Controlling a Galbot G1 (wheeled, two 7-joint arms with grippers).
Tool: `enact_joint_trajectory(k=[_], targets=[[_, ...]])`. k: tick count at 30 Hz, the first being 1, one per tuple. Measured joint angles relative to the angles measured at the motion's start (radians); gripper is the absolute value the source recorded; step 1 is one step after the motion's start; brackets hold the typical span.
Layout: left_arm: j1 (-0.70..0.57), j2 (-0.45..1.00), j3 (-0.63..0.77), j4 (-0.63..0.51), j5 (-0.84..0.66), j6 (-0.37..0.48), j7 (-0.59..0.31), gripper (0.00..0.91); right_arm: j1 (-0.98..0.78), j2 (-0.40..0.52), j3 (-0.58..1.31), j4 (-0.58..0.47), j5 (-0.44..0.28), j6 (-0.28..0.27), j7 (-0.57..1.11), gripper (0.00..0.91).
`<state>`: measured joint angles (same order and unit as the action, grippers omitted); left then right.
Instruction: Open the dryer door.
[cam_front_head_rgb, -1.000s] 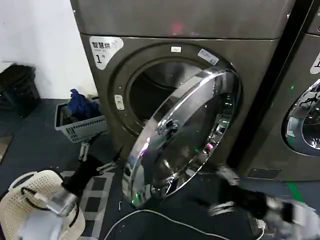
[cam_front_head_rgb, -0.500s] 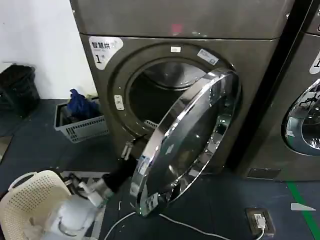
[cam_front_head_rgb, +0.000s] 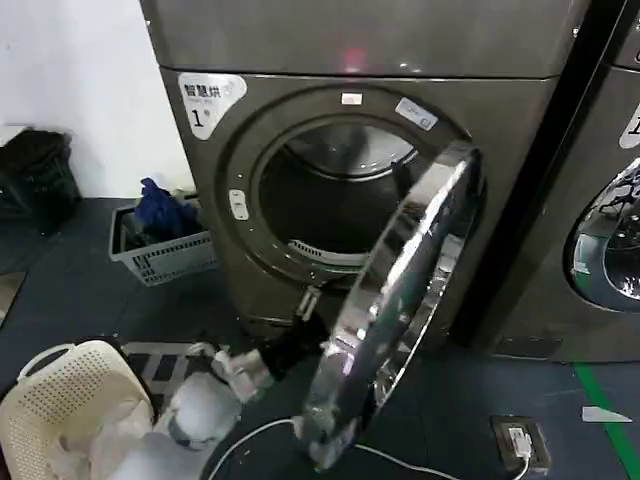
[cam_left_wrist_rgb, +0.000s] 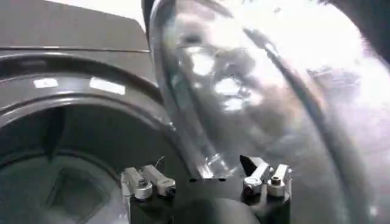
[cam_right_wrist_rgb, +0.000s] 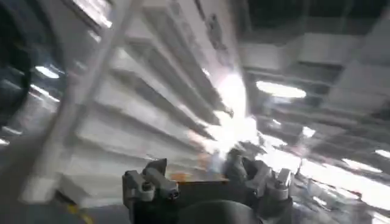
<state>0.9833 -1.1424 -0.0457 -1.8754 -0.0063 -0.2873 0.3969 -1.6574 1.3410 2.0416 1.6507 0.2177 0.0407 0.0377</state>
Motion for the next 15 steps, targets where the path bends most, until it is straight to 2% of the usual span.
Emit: enact_joint_trajectory(k=[4, 8, 12, 15], targets=[[-0.05, -0.027, 0.081, 0.031, 0.003, 0.001, 0.002, 0.907, -0.009, -0.007, 0.052, -0.038, -0.01, 0.027, 0.029, 0.907], [-0.098, -0.059, 0.15, 0.069, 0.004, 0.003, 0.004, 0.907, -0.018, -0.017, 0.104, -0.081, -0.071, 0.053, 0.074, 0.907], [-0.166, -0.101, 0.217, 0.114, 0.002, 0.008, 0.006, 0.907, -0.034, -0.023, 0.154, -0.125, -0.082, 0.087, 0.093, 0.907], [-0.214, -0.135, 0.265, 0.145, 0.002, 0.009, 0.007, 0.907, -0.049, -0.03, 0.188, -0.15, -0.081, 0.092, 0.097, 0.907]])
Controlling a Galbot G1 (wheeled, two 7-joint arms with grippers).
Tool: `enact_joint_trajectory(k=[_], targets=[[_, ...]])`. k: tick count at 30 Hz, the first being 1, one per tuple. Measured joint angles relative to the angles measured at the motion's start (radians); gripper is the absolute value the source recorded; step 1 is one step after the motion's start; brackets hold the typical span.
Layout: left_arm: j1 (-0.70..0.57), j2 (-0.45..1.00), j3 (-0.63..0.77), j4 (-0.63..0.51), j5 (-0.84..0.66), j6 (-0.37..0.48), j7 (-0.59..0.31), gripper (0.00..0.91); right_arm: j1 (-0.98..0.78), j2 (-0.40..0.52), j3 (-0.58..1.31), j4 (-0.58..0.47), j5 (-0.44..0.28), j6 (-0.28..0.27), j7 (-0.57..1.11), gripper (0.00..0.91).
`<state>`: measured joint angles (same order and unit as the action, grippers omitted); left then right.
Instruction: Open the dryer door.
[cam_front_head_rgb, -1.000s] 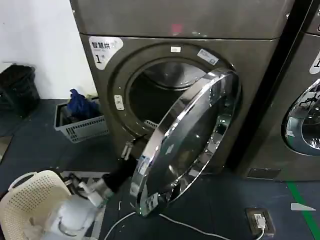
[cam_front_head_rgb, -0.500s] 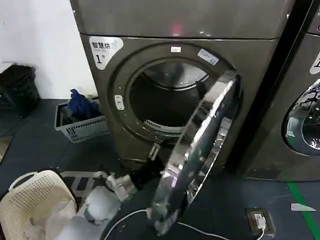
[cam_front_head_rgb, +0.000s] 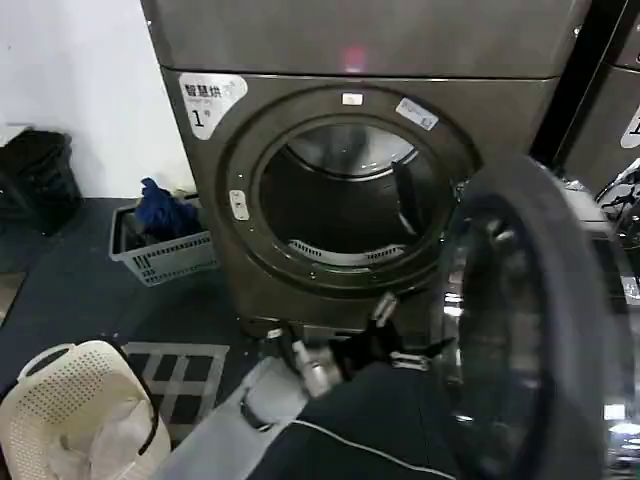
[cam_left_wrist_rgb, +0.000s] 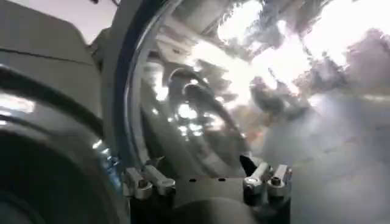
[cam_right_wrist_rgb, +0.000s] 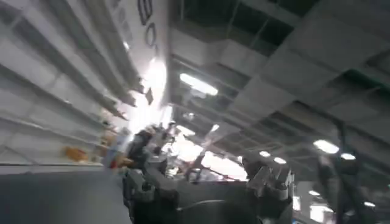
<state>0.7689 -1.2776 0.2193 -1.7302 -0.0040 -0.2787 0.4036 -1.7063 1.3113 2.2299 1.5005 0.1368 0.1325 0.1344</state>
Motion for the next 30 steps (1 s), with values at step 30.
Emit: enact_joint_trajectory(k=[30], targets=[[-0.343, -0.324, 0.219, 0.376, 0.006, -0.014, 0.01, 0.907, -0.093, -0.097, 0.085, -0.214, 0.004, 0.1, 0.032, 0.907]])
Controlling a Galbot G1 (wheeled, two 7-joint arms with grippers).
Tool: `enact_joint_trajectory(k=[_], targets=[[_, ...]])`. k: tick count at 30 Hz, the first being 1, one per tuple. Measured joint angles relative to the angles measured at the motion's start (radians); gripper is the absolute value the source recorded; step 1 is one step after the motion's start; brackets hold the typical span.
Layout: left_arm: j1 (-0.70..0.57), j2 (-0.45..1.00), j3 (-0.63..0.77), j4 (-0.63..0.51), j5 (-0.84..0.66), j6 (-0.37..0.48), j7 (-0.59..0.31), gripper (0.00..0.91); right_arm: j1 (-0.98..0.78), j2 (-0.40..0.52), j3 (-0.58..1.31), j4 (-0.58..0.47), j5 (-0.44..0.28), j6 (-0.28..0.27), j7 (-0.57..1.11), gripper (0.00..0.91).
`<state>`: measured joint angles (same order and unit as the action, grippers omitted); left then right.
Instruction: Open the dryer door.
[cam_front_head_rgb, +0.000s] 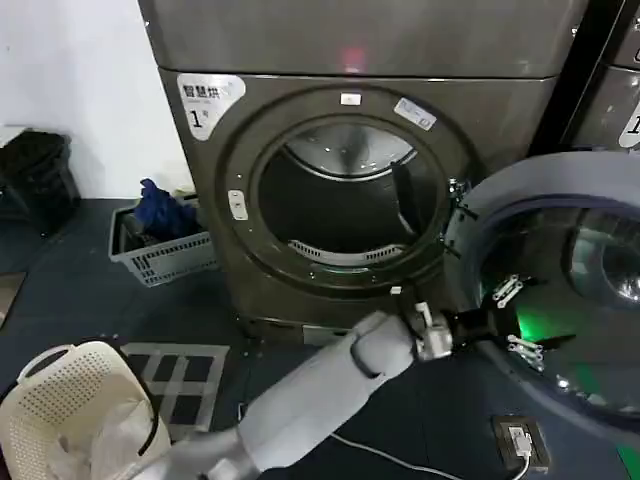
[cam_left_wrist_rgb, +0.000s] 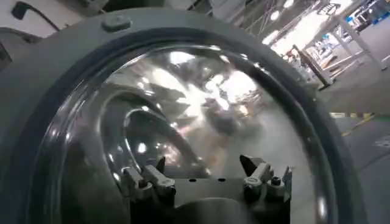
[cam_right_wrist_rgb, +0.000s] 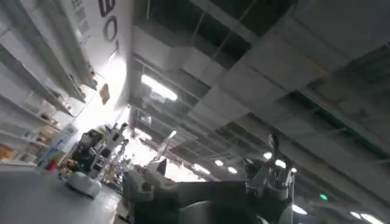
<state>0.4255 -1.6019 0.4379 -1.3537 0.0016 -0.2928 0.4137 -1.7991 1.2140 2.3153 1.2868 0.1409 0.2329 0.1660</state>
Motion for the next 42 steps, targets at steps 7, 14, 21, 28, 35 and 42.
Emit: enact_joint_trajectory(k=[7, 14, 21, 28, 35, 42], targets=[[-0.038, -0.007, 0.002, 0.052, -0.003, -0.014, 0.001, 0.907, 0.012, 0.017, -0.017, 0.02, 0.0, -0.001, -0.002, 0.907], [-0.026, -0.007, 0.002, 0.047, -0.005, -0.011, 0.003, 0.907, 0.014, 0.022, -0.025, 0.026, -0.001, 0.001, -0.006, 0.907], [0.02, -0.007, 0.001, -0.017, -0.02, 0.008, 0.027, 0.907, 0.014, 0.023, -0.034, 0.025, -0.001, 0.002, -0.007, 0.907], [0.085, 0.139, -0.005, -0.149, -0.024, 0.016, 0.032, 0.907, 0.015, 0.023, -0.039, 0.025, 0.0, 0.003, -0.009, 0.907], [0.166, 0.301, -0.04, -0.306, -0.034, 0.013, 0.04, 0.907, 0.023, 0.026, -0.044, 0.039, 0.004, 0.005, -0.021, 0.907], [0.216, 0.492, -0.099, -0.424, -0.041, -0.039, 0.05, 0.907, 0.04, 0.025, -0.056, 0.046, 0.006, 0.004, -0.032, 0.907]])
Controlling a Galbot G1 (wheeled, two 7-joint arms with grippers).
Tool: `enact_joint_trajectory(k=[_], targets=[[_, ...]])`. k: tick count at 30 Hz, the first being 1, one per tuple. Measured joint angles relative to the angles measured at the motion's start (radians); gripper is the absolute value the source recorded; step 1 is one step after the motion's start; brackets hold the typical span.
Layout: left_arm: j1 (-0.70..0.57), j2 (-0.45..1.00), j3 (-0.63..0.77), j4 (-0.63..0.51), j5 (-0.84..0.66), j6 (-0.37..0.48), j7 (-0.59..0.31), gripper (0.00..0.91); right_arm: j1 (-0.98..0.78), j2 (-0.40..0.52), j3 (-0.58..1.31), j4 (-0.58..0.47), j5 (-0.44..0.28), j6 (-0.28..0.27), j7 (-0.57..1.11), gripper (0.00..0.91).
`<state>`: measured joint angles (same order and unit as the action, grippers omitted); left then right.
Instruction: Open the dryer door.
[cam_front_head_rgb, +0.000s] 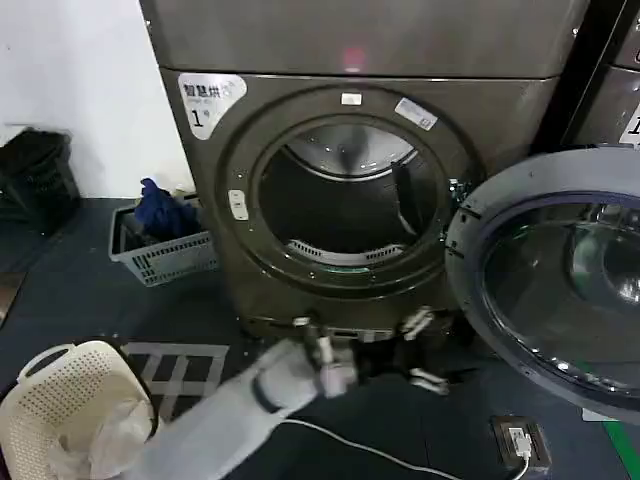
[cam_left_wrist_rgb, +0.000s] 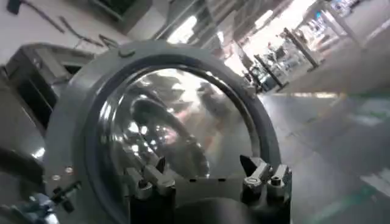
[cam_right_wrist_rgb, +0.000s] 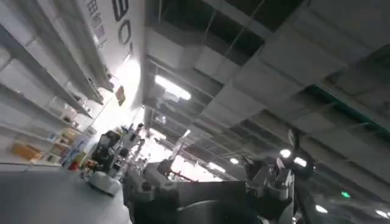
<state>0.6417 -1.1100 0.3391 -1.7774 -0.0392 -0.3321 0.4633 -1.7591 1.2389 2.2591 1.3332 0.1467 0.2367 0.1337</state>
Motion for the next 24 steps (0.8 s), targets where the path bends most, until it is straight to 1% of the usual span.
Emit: enact_joint_trajectory(k=[5, 8, 11, 14, 17, 19, 21, 22, 24], targets=[[0.043, 0.192, -0.081, -0.088, -0.057, -0.053, 0.014, 0.907, 0.018, 0.002, -0.02, 0.016, 0.0, 0.0, -0.008, 0.907], [0.079, 0.306, -0.142, -0.128, -0.053, -0.093, 0.018, 0.907, 0.026, -0.001, -0.031, 0.024, 0.0, 0.001, -0.016, 0.907], [0.115, 0.402, -0.198, -0.134, -0.017, -0.14, 0.011, 0.907, 0.033, -0.005, -0.038, 0.029, 0.0, 0.002, -0.024, 0.907], [0.144, 0.488, -0.25, -0.124, 0.057, -0.214, 0.01, 0.907, 0.036, -0.011, -0.042, 0.029, 0.003, 0.004, -0.029, 0.907], [0.167, 0.578, -0.308, -0.105, 0.155, -0.317, -0.005, 0.907, 0.039, -0.016, -0.05, 0.027, 0.024, 0.013, -0.039, 0.907], [0.18, 0.637, -0.345, -0.091, 0.243, -0.394, -0.01, 0.907, 0.042, -0.019, -0.056, 0.027, 0.024, 0.016, -0.044, 0.907], [0.189, 0.697, -0.371, -0.077, 0.356, -0.479, -0.046, 0.907, 0.048, -0.019, -0.062, 0.023, 0.024, 0.021, -0.045, 0.907], [0.194, 0.723, -0.379, -0.073, 0.404, -0.494, -0.061, 0.907, 0.05, -0.019, -0.065, 0.02, 0.024, 0.022, -0.045, 0.907], [0.195, 0.778, -0.391, -0.058, 0.512, -0.494, -0.098, 0.907, 0.057, -0.02, -0.071, 0.016, 0.024, 0.023, -0.045, 0.907]])
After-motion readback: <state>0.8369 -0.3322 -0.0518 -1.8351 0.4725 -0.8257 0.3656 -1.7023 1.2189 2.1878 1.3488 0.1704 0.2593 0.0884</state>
